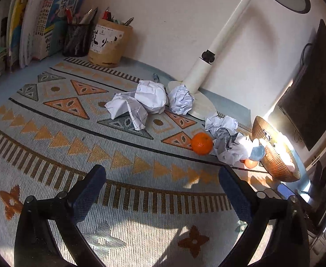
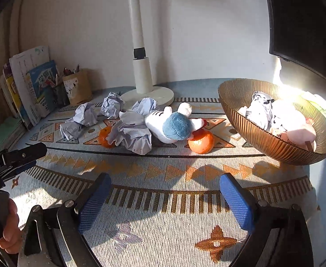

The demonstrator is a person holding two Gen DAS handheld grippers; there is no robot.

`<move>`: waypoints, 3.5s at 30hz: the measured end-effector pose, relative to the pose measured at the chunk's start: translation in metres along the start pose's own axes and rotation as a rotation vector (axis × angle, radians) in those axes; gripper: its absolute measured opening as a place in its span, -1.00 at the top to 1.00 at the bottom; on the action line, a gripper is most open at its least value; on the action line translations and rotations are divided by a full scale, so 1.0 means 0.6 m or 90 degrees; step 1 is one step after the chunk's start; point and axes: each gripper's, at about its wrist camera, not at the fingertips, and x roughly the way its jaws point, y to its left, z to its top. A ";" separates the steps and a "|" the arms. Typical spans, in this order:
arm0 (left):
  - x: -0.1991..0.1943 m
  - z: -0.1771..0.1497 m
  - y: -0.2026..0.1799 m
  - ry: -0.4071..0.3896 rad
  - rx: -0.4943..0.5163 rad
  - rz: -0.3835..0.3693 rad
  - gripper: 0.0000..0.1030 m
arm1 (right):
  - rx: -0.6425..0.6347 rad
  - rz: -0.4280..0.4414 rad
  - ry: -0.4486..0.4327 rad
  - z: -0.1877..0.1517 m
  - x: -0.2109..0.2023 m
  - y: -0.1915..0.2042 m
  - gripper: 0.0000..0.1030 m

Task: Organize objects
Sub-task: 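Move both open tools back toward the crumpled paper balls, then close the left tool on a crumpled paper ball while the right tool grasps another, then carry both paper balls over the amber bowl and open both tools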

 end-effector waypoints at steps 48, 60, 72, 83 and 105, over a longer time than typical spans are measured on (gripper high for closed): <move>0.171 0.145 0.043 0.161 0.216 0.053 -0.58 | 0.076 0.152 0.239 0.253 0.352 0.141 -0.31; 0.094 0.135 0.036 0.106 0.215 0.043 -0.04 | 0.118 0.237 0.150 0.269 0.244 0.099 0.16; -0.015 0.043 -0.070 0.037 0.168 -0.048 -0.04 | 0.063 0.217 0.082 0.103 -0.012 0.009 0.15; 0.014 -0.032 -0.122 0.052 0.233 -0.021 -0.06 | -0.021 0.156 0.104 -0.005 -0.008 -0.019 0.14; 0.007 -0.036 -0.117 0.039 0.230 -0.037 -0.12 | -0.009 0.147 0.137 -0.022 0.020 -0.014 -0.01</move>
